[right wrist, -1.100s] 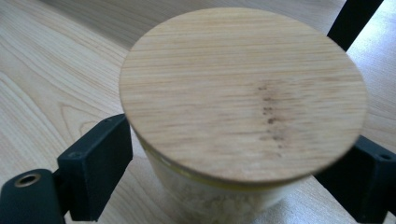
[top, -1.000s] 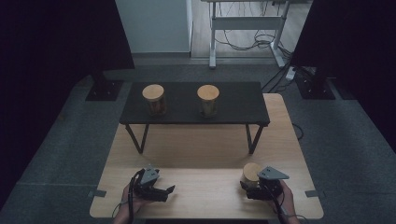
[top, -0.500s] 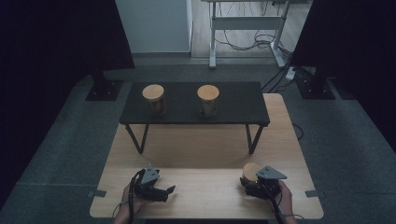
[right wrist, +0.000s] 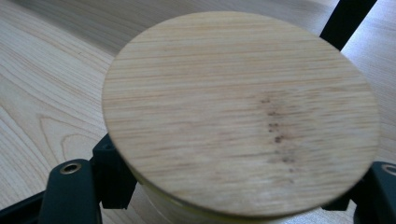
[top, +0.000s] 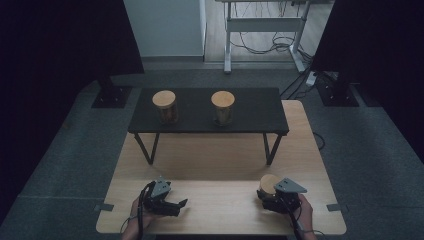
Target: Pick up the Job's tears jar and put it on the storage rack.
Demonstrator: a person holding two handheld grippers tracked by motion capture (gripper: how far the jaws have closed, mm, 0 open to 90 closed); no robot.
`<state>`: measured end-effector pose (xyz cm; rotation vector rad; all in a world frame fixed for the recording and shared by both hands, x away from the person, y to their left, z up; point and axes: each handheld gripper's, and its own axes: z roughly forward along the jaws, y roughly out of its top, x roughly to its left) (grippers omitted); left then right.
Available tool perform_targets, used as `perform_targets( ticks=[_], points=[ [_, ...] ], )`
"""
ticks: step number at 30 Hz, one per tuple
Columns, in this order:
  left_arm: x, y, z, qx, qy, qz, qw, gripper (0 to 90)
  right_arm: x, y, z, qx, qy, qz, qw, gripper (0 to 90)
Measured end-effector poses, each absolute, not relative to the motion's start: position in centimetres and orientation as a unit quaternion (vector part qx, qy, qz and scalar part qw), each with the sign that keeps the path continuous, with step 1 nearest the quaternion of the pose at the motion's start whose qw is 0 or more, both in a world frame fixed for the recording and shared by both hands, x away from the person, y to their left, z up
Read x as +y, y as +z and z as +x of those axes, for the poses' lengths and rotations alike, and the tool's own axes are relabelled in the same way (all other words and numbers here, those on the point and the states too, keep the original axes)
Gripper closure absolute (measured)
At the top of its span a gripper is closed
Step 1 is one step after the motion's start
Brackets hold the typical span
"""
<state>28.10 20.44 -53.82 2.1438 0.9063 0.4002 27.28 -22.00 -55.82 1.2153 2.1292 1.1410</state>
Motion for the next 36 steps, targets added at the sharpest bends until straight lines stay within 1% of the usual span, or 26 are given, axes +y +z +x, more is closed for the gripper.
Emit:
perform_targets(
  ticks=[14,36],
  points=[
    [20.6,-53.7,28.1,0.356,0.161,0.838,0.38,7.3,-22.0,-55.6,26.9,0.768,0.41,0.438,0.225,24.6],
    [20.6,-53.7,28.1,0.356,0.162,0.839,0.378,7.3,-21.5,-53.6,24.9,0.763,0.432,0.42,0.236,24.6]
  ],
)
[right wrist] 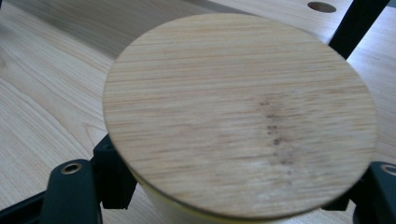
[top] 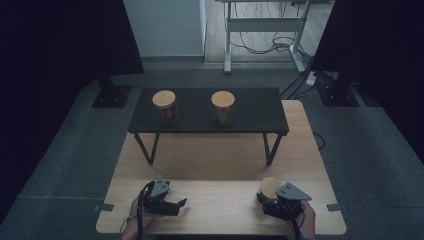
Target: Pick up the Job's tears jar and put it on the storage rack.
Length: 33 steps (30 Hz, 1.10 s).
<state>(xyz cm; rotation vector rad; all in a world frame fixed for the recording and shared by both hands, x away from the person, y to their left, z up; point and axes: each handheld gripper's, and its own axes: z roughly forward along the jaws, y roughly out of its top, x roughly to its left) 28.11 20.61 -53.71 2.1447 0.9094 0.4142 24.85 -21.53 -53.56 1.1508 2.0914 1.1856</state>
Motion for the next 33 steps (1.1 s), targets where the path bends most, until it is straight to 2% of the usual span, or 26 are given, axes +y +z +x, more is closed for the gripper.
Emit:
perform_targets(
  ticks=[33],
  points=[
    [20.7,-53.9,28.2,0.362,0.159,0.838,0.377,7.1,-21.7,-50.4,24.3,0.749,0.464,0.41,0.235,24.6]
  ],
)
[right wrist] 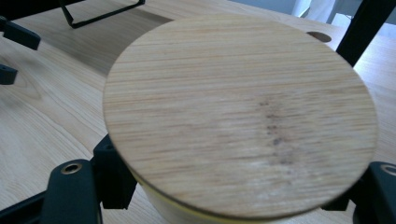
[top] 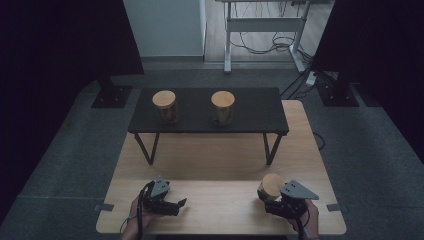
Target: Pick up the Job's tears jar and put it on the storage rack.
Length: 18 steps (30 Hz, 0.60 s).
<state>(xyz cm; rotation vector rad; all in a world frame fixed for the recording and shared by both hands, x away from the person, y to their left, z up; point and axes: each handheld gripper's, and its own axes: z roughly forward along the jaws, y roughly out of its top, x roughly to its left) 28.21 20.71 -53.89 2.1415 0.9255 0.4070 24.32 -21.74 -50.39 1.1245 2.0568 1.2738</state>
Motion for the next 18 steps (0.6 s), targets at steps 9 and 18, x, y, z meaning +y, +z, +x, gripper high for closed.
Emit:
perform_targets(
  ticks=[9,18],
  points=[
    [20.7,-53.9,28.2,0.361,0.159,0.838,0.377,7.1,-21.8,-49.0,24.1,0.746,0.472,0.411,0.225,24.6],
    [20.7,-53.9,28.2,0.362,0.159,0.838,0.376,7.1,-21.5,-48.1,24.0,0.751,0.473,0.401,0.227,24.6]
  ],
)
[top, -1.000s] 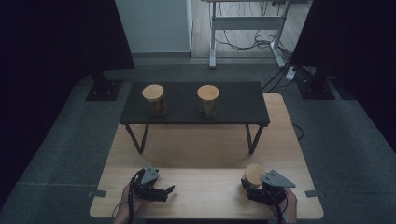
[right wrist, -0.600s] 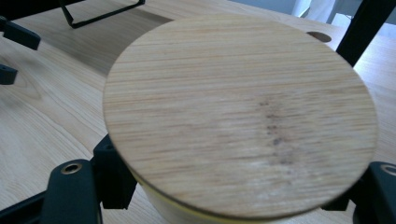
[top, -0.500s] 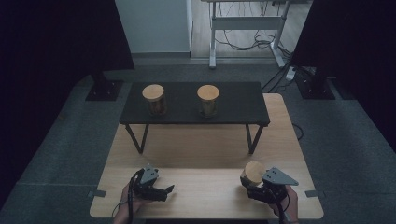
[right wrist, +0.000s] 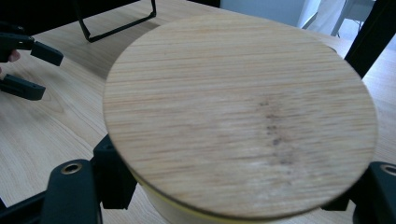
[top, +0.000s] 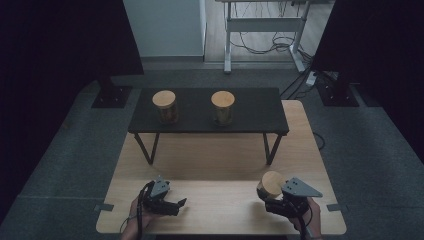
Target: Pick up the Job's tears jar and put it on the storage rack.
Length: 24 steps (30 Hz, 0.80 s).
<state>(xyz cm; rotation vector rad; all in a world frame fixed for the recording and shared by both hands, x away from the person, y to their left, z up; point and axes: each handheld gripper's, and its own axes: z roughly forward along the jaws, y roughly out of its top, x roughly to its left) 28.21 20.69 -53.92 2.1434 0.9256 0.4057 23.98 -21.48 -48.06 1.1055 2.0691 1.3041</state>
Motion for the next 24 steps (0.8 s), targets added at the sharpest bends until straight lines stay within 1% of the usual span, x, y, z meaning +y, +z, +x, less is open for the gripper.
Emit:
perform_targets(
  ticks=[24],
  points=[
    [20.8,-53.9,28.2,0.363,0.16,0.838,0.375,7.1,-21.0,-46.5,23.9,0.755,0.473,0.384,0.242,24.6]
  ],
)
